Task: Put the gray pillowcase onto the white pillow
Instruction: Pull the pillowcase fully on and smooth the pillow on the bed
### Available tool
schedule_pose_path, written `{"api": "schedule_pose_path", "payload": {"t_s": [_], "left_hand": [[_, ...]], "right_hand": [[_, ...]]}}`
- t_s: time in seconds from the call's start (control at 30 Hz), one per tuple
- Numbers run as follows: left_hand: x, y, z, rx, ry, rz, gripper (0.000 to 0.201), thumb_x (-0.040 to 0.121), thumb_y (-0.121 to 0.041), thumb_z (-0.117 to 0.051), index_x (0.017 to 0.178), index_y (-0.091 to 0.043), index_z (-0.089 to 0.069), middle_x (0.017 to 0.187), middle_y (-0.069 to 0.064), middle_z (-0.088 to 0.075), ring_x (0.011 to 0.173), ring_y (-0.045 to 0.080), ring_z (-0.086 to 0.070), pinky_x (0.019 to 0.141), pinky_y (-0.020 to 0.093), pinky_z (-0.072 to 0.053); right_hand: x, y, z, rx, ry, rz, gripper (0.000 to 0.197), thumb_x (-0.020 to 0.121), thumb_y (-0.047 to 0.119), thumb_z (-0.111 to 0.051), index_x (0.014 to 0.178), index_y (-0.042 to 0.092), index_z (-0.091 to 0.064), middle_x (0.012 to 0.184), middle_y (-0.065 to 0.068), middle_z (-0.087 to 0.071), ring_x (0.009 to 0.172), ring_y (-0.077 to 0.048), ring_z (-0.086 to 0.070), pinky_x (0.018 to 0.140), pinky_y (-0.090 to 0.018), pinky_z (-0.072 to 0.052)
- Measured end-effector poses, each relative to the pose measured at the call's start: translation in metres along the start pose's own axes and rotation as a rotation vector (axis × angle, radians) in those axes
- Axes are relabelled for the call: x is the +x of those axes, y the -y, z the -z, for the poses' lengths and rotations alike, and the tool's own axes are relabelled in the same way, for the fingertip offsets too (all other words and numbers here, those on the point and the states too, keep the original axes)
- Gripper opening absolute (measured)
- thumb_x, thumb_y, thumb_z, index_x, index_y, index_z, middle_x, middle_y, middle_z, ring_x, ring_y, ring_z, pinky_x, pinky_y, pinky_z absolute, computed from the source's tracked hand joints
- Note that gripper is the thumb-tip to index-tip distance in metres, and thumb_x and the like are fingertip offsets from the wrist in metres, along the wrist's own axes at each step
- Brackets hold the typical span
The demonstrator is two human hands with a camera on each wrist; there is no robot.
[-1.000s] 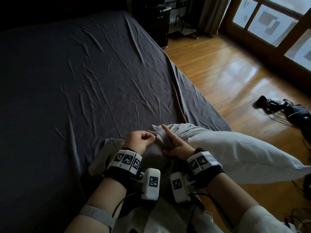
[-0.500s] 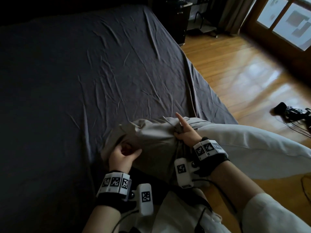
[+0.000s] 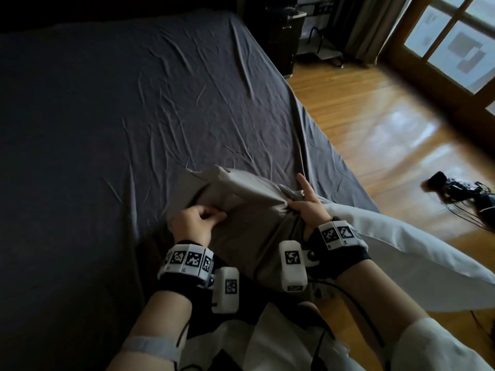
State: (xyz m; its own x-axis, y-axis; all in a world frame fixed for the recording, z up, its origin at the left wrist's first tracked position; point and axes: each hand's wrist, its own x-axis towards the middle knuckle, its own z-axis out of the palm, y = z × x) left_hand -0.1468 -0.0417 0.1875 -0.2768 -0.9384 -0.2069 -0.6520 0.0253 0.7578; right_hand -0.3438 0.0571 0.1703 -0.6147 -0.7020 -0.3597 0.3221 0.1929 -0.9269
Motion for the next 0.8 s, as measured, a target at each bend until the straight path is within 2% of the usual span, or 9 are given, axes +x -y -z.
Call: {"api": "schedule_pose_path", "payload": {"t_s": [0.1,0.2,0.27,0.33,0.4,0.5,0.6,0.7,0.8], "left_hand": [[-0.014,-0.003,-0.011,-0.028,0.102,-0.083,0.018,0.074,-0.02,-0.074,0.085,-0.005,-0.073,0.075,0.003,-0.065,0.073,0.012,-0.055,0.056,0.015,-0.032],[-0.02,-0.003,-0.022,-0.086,0.313,-0.073,0.005,0.074,-0.013,-0.074,0.073,-0.009,-0.069,0.07,0.0,-0.063,0.063,0.006,-0.053,0.059,0.01,-0.038],[-0.015,0.001,-0.016,-0.053,0.426,-0.068,0.02,0.074,-0.012,-0.074,0.062,-0.021,-0.061,0.064,-0.004,-0.06,0.06,0.002,-0.05,0.059,0.012,-0.04],[-0.006,0.003,-0.003,0.021,0.465,-0.077,0.024,0.075,-0.016,-0.073,0.06,-0.024,-0.057,0.064,-0.007,-0.058,0.062,0.003,-0.051,0.062,0.016,-0.041],[0.001,0.0,0.013,0.011,0.374,-0.127,0.022,0.076,-0.017,-0.073,0.063,-0.024,-0.057,0.066,-0.008,-0.059,0.064,0.003,-0.053,0.065,0.018,-0.041],[0.009,-0.017,0.032,-0.113,0.055,-0.261,0.013,0.074,-0.011,-0.073,0.076,-0.019,-0.062,0.076,-0.004,-0.063,0.071,0.008,-0.057,0.073,0.012,-0.044],[0.033,-0.024,0.039,0.014,-0.125,-0.302,0.026,0.077,-0.015,-0.069,0.103,-0.012,-0.066,0.109,0.008,-0.063,0.101,0.022,-0.059,0.092,0.032,-0.046],[0.053,-0.021,0.034,0.153,0.066,-0.086,0.039,0.085,-0.027,-0.061,0.12,-0.01,-0.059,0.122,0.005,-0.061,0.116,0.022,-0.055,0.101,0.033,-0.041],[0.052,-0.016,0.025,0.232,0.184,0.004,0.03,0.085,-0.028,-0.062,0.103,-0.005,-0.066,0.101,0.001,-0.068,0.096,0.018,-0.061,0.083,0.022,-0.043]], "right_hand": [[-0.003,0.002,-0.01,0.144,-0.026,-0.003,0.076,0.081,-0.031,-0.029,0.144,0.01,-0.02,0.073,-0.006,-0.067,0.05,0.003,-0.062,0.05,-0.012,-0.051],[-0.007,0.001,-0.018,0.2,-0.014,-0.05,0.074,0.082,-0.028,-0.028,0.144,0.013,-0.022,0.108,-0.023,-0.061,0.055,-0.001,-0.065,0.054,-0.015,-0.053],[-0.009,-0.002,-0.019,0.196,-0.02,-0.083,0.071,0.083,-0.026,-0.031,0.143,0.013,-0.025,0.095,-0.011,-0.056,0.058,-0.002,-0.065,0.055,-0.013,-0.053],[-0.011,-0.005,-0.017,0.146,-0.037,-0.083,0.065,0.086,-0.018,-0.041,0.142,0.014,-0.029,0.103,-0.007,-0.054,0.081,-0.009,-0.063,0.073,-0.013,-0.051],[-0.013,-0.008,-0.018,0.051,-0.052,-0.082,0.06,0.088,-0.003,-0.054,0.141,0.015,-0.032,0.122,-0.008,-0.046,0.109,-0.013,-0.05,0.096,-0.021,-0.043],[-0.018,-0.015,-0.024,-0.033,-0.008,-0.082,0.072,0.078,0.005,-0.069,0.14,0.017,-0.034,0.126,0.0,-0.039,0.123,-0.011,-0.041,0.11,-0.029,-0.033],[-0.023,-0.025,-0.03,-0.126,0.027,-0.084,0.081,0.07,0.002,-0.076,0.139,0.015,-0.036,0.127,0.005,-0.039,0.123,-0.007,-0.037,0.113,-0.029,-0.029],[-0.027,-0.034,-0.033,-0.159,0.039,-0.09,0.083,0.069,-0.005,-0.074,0.14,0.013,-0.034,0.14,-0.001,-0.039,0.133,-0.014,-0.035,0.115,-0.033,-0.026],[-0.029,-0.032,-0.03,-0.15,0.043,-0.065,0.082,0.07,-0.013,-0.068,0.14,0.013,-0.034,0.143,-0.01,-0.038,0.133,-0.019,-0.037,0.114,-0.033,-0.028]]}}
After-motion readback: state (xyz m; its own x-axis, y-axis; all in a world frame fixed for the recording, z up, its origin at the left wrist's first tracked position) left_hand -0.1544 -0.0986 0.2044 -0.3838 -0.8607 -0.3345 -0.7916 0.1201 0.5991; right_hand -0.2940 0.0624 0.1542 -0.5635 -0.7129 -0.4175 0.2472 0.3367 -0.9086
